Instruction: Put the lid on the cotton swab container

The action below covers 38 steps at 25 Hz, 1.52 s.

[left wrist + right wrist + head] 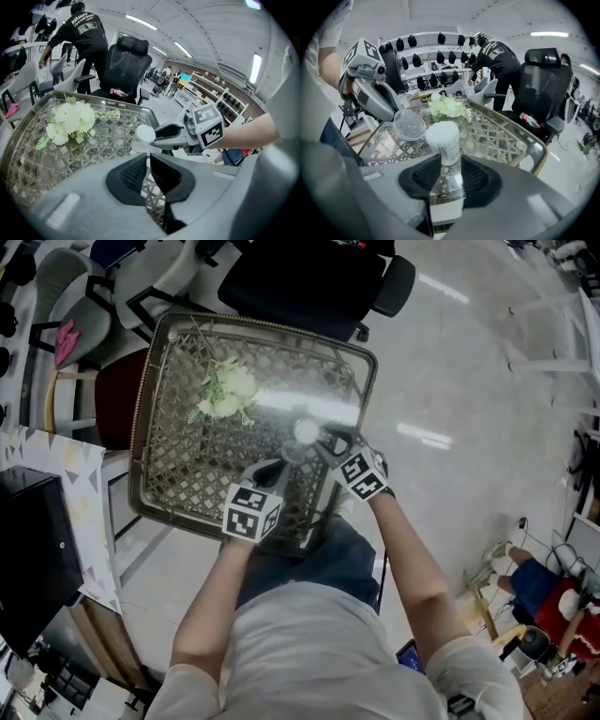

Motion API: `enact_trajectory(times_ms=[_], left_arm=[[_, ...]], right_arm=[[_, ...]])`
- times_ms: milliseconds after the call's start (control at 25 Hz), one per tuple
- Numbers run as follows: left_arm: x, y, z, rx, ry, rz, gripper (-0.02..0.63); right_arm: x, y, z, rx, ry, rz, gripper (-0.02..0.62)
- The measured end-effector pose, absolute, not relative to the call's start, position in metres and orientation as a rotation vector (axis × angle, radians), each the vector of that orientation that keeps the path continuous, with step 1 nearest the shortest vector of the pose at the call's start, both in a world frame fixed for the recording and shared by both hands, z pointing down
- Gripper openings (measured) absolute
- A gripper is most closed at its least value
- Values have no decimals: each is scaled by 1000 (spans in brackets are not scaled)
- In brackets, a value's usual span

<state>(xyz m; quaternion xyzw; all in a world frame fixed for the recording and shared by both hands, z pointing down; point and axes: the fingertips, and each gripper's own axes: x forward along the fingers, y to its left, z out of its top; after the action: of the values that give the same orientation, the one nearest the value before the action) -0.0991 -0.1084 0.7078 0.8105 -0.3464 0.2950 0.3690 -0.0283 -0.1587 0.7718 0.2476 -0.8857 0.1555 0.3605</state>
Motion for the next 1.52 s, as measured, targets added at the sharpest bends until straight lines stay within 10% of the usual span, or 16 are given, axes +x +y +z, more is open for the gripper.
enact_trajectory(times_ms=[1520], left_arm=[[-50, -185, 728, 2142, -861, 875, 7]], right_arm=[[-8, -119, 773, 794, -2331, 623, 121]])
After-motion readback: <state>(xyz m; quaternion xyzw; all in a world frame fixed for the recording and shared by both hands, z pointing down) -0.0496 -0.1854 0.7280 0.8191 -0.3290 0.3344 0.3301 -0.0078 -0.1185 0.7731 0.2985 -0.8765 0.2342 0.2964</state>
